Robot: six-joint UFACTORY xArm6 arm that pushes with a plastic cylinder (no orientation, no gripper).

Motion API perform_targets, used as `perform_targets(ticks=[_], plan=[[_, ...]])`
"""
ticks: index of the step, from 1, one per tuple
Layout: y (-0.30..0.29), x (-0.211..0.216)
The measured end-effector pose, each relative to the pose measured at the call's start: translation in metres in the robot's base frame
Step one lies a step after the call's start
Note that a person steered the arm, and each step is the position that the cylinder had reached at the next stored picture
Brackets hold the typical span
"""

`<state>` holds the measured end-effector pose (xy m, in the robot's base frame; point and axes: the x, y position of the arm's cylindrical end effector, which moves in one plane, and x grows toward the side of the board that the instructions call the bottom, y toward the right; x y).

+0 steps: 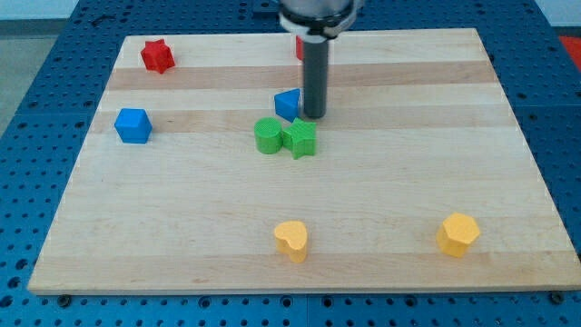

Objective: Move the blue triangle towards the center

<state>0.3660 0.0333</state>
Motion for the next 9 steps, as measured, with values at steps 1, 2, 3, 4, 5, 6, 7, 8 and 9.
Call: perform_targets(ticks=[1, 2, 3, 4, 5, 6, 7, 8, 9], plan=[[0.037, -0.029], [0.028, -0.085], [-0.021, -0.083], [-0.058, -0.048], [-0.059, -0.023], [-0.054, -0.023], [-0.07, -0.009], [-0.076, 0.0], [-0.072, -0.008]])
